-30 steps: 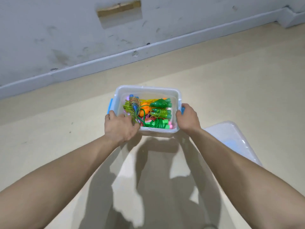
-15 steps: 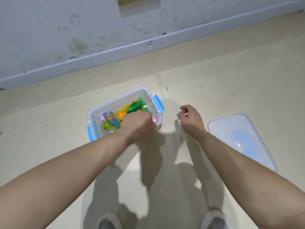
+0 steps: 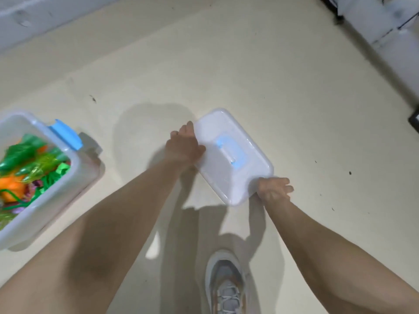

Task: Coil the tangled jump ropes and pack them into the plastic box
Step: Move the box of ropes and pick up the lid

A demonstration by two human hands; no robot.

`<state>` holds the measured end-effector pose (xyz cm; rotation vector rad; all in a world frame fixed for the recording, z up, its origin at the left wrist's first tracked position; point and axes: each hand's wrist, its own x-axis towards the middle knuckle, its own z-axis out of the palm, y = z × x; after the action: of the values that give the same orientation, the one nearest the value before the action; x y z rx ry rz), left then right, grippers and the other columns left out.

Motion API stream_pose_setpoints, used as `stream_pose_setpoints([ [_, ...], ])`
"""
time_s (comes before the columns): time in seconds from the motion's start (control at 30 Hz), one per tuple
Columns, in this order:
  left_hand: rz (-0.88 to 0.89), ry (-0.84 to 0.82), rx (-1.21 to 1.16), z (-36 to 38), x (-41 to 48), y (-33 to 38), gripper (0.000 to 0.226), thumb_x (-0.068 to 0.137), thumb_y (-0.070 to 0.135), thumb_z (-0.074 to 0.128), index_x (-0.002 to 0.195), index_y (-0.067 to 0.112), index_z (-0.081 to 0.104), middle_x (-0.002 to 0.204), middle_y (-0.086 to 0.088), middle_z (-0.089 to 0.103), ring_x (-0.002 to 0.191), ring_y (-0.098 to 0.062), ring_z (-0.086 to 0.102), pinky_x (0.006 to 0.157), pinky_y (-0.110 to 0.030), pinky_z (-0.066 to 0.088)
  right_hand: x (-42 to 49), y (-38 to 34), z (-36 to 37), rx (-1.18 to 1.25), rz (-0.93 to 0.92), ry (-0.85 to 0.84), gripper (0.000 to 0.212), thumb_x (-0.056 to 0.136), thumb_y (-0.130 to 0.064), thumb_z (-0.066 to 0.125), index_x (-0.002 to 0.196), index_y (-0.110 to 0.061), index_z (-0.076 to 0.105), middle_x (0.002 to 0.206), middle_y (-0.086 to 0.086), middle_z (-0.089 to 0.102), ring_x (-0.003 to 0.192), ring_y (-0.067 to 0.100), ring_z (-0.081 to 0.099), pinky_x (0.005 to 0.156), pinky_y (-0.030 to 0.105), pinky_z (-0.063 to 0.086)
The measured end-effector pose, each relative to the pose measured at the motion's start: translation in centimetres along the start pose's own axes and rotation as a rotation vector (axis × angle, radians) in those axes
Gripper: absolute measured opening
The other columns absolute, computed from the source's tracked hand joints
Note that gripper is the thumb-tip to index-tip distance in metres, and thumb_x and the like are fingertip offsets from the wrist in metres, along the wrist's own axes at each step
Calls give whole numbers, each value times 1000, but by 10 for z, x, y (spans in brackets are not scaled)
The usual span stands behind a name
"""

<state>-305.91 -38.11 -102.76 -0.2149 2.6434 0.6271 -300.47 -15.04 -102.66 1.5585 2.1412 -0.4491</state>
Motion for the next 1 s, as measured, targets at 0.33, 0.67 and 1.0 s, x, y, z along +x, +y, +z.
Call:
stream_pose_setpoints([
  [0.33, -364, 93, -217, -77, -32, -24, 76, 94, 36, 52, 157, 23, 13, 143, -16, 34, 119, -43, 50, 81, -37, 38, -54, -46, -13, 325, -447, -162, 54, 86, -27, 50, 137, -13, 38, 136, 18, 43, 113, 40, 57, 89, 37, 43],
  [0.67, -395, 692, -873, -220, -165, -118, 27, 89, 30, 50, 109, 46, 60, 99, 4, 66, 95, -29, 62, 71, -29, 48, -228, -114, -75, 922, -829, -537, 31, 87, -11, 42, 108, -24, 61, 87, 0, 56, 67, 16, 50, 65, 34, 47],
  [1.0, -680, 850, -1257, -222, -292, -262, 17, 89, 21, 59, 102, 16, 67, 97, 3, 67, 83, -16, 64, 73, -28, 52, -336, -98, 2, 419, -1133, -848, 16, 92, -19, 46, 97, -14, 61, 95, 3, 64, 70, 22, 61, 63, 36, 50],
])
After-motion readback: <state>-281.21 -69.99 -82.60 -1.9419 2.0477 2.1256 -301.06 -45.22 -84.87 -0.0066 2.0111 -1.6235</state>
